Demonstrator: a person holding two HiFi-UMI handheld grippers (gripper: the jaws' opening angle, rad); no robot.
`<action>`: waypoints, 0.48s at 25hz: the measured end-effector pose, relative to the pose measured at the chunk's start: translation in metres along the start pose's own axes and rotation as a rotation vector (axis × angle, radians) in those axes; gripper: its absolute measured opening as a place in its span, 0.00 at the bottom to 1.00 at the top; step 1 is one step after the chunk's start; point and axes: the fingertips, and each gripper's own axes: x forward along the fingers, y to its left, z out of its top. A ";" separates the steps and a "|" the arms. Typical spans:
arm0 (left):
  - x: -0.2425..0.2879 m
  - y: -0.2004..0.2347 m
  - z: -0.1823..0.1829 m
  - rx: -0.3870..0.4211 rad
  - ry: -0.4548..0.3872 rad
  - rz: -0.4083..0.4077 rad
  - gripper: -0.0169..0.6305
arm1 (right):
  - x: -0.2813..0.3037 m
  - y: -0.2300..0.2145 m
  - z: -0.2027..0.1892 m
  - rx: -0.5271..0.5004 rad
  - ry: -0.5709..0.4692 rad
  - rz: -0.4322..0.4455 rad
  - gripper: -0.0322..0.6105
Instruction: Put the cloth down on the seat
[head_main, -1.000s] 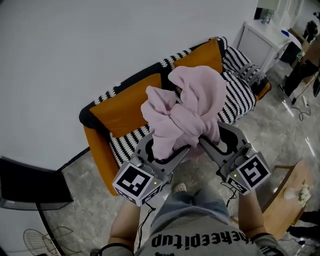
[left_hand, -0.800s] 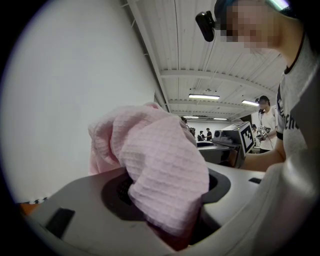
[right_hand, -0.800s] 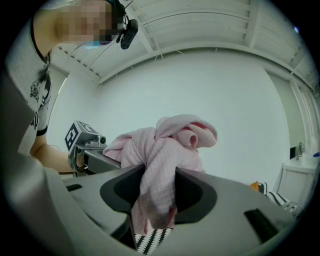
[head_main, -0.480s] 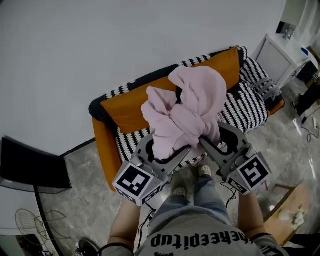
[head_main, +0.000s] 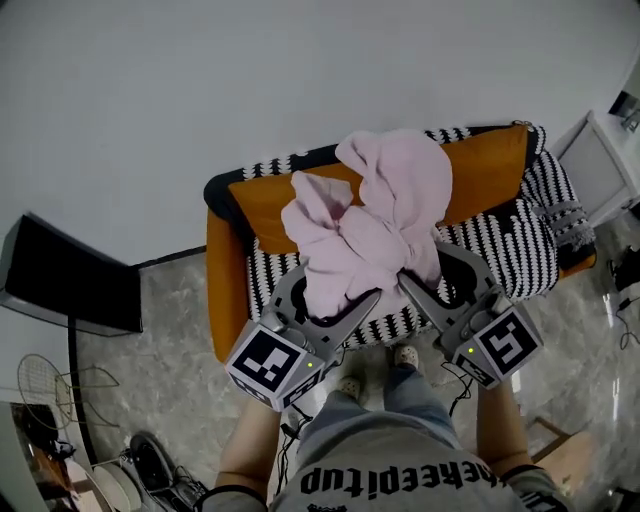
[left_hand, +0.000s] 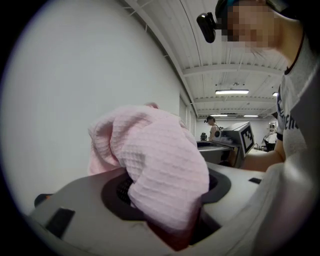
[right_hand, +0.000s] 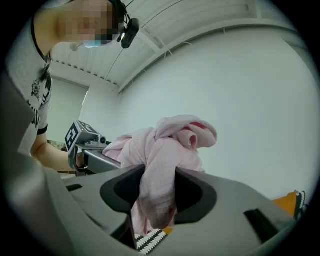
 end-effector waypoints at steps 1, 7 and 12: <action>0.001 0.009 0.001 -0.010 0.000 0.022 0.48 | 0.010 -0.004 0.001 0.001 0.004 0.023 0.35; 0.011 0.047 -0.004 -0.067 0.019 0.152 0.48 | 0.054 -0.023 -0.004 0.009 0.023 0.158 0.35; -0.001 0.046 -0.008 -0.097 0.034 0.264 0.48 | 0.062 -0.013 -0.007 0.009 0.015 0.267 0.35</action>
